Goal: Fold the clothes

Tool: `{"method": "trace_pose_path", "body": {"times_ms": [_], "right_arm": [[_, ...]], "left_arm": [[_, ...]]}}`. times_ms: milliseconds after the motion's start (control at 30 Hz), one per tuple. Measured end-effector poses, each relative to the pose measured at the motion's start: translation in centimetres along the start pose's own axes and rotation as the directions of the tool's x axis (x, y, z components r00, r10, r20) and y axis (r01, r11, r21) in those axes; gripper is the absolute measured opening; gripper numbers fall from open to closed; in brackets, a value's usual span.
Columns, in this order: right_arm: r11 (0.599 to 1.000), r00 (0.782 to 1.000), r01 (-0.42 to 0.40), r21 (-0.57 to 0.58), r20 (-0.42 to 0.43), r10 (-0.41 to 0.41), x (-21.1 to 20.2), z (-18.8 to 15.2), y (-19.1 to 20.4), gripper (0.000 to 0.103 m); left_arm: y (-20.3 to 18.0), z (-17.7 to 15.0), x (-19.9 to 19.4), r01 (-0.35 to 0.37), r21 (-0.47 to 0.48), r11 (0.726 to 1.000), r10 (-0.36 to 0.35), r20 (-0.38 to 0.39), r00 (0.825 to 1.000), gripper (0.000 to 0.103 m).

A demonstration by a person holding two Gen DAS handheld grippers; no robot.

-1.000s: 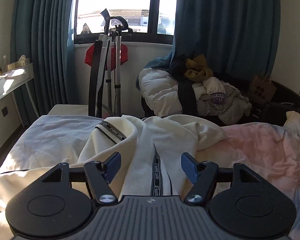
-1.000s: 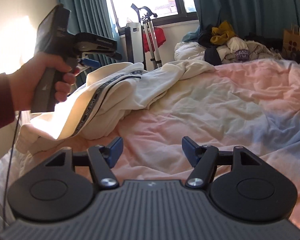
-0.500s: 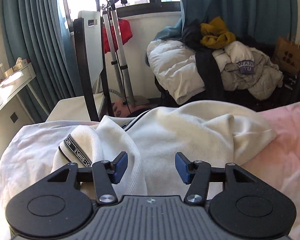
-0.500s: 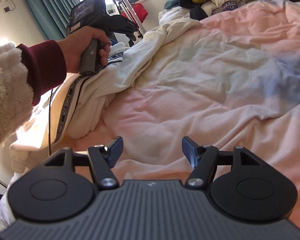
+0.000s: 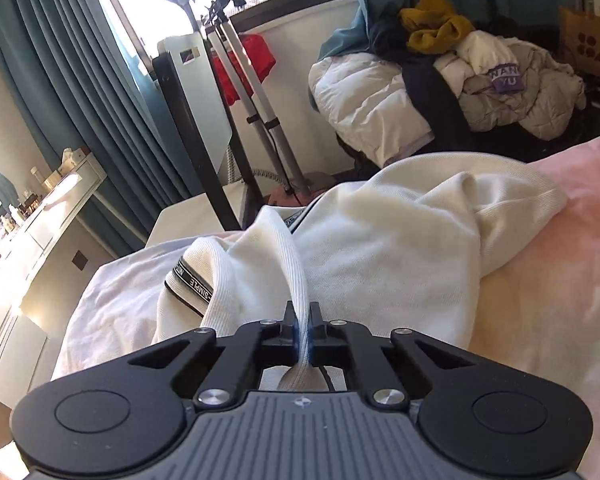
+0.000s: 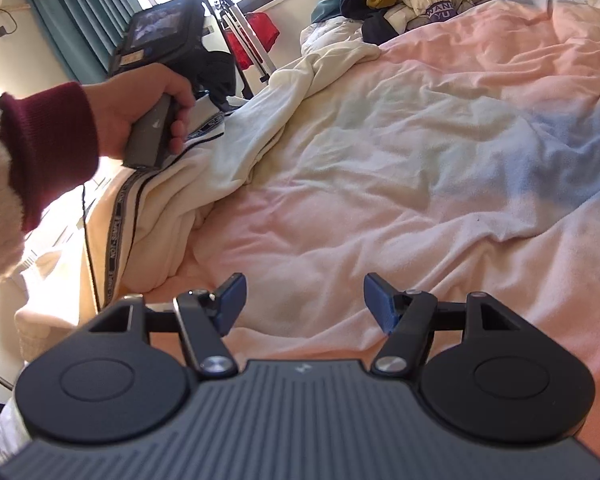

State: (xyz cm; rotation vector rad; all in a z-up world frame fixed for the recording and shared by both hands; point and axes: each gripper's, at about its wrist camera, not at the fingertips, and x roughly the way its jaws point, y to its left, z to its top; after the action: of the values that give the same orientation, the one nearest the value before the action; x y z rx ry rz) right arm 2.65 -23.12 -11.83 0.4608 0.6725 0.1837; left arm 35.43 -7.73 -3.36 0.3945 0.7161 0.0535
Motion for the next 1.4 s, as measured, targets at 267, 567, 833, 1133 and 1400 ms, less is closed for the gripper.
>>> {"method": "trace_pose_path", "body": {"times_ms": [267, 567, 833, 1133, 1400], "right_arm": [[0.999, 0.998, 0.026, 0.031, 0.054, -0.028, -1.0, 0.8, -1.0, 0.067], [0.993, 0.990, -0.042, 0.109, 0.137, 0.027, -4.3, 1.2, -2.1, 0.068], [1.000, 0.988, 0.000, 0.026, 0.152, -0.004, -5.9, 0.9, -1.0, 0.069], [0.985, 0.994, 0.041, -0.168, 0.105, -0.023, -0.9, 5.4, 4.3, 0.069], [0.956, 0.997, 0.061, -0.287, 0.061, -0.045, 6.5, 12.3, 9.2, 0.069]], "left_arm": [[1.7, -4.4, -16.1, 0.214, -0.030, 0.976, -0.208, 0.149, 0.967, 0.003], [2.6, -17.0, -28.5, 0.425, -0.089, 0.901, -0.395, 0.244, 0.886, 0.003], [3.7, -26.0, -24.6, 0.518, -0.257, 0.816, -0.458, 0.260, 0.850, 0.004], [7.0, -27.0, -20.6, 0.606, -0.399, 0.688, -0.548, 0.262, 0.794, 0.004], [8.6, -27.2, -17.2, 0.656, -0.498, 0.567, -0.645, 0.228, 0.730, 0.004]]}}
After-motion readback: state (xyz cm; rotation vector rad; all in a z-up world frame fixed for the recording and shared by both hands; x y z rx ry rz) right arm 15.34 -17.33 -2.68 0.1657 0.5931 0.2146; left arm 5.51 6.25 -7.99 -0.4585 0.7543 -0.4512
